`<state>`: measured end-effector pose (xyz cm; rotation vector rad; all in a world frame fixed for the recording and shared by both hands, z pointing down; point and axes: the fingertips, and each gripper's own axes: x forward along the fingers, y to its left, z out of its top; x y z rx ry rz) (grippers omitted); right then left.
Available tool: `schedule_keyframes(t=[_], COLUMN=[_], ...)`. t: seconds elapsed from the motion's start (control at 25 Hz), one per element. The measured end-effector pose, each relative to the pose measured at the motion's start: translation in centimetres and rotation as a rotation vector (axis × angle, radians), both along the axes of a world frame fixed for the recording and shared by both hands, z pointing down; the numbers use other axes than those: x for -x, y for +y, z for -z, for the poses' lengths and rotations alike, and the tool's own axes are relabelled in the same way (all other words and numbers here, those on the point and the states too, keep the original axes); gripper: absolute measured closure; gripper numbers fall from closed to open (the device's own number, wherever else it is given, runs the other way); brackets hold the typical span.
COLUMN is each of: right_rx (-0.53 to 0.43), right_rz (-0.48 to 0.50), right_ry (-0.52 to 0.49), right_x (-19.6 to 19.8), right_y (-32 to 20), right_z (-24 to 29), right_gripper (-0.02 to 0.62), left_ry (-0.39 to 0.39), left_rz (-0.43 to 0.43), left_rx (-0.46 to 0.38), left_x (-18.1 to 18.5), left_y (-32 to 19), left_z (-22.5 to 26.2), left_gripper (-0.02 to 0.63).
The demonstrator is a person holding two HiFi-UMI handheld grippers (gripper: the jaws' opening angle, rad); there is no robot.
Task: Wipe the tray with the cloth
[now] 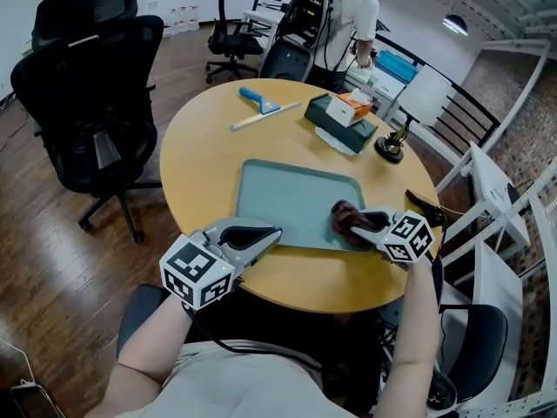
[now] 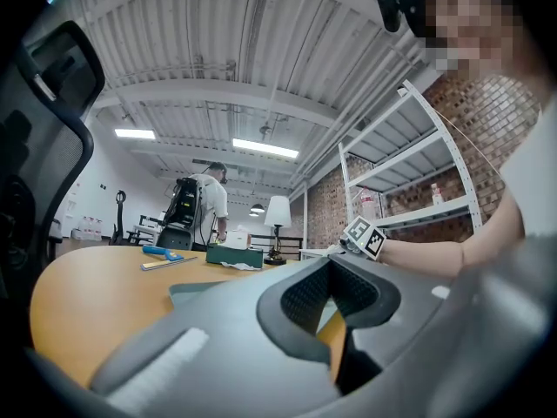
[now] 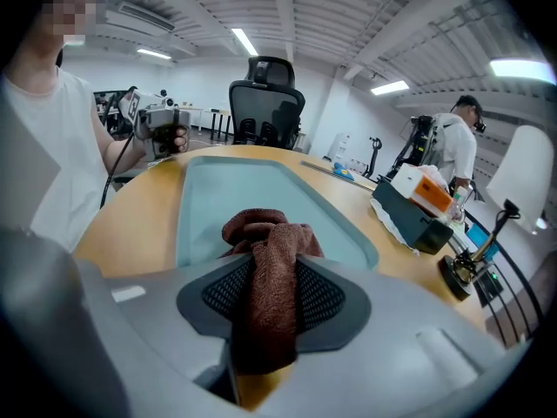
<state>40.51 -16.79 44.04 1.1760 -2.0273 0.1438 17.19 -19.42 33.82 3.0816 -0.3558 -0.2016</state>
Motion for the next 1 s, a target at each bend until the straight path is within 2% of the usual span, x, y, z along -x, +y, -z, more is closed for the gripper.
schedule_keyframes(t=[0.12,0.24,0.72,1.0], right_rx=[-0.012,-0.007,0.041,0.053], right_rz=[-0.042,-0.039,0.185,0.279], right_ry=[0.004,0.023,0.091,0.111], right_x=[-1.1,-1.1,7.3,12.3], right_y=[-0.8,-1.7,-6.5,-9.3], right_z=[0.0,0.0,0.0,-0.1], right_gripper=[0.459,0.459,0.459,0.459], left_ry=[-0.007,-0.008,-0.006,-0.003], left_rz=[0.001,0.011,0.053,0.067], left_rx=[0.005,0.01,-0.014,-0.011], left_x=[0.0,0.2,1.3,2.3], left_y=[0.0,0.0,0.1,0.2], left_z=[-0.2,-0.3,0.1,-0.1], left_gripper=[0.285,0.285,0.285,0.285])
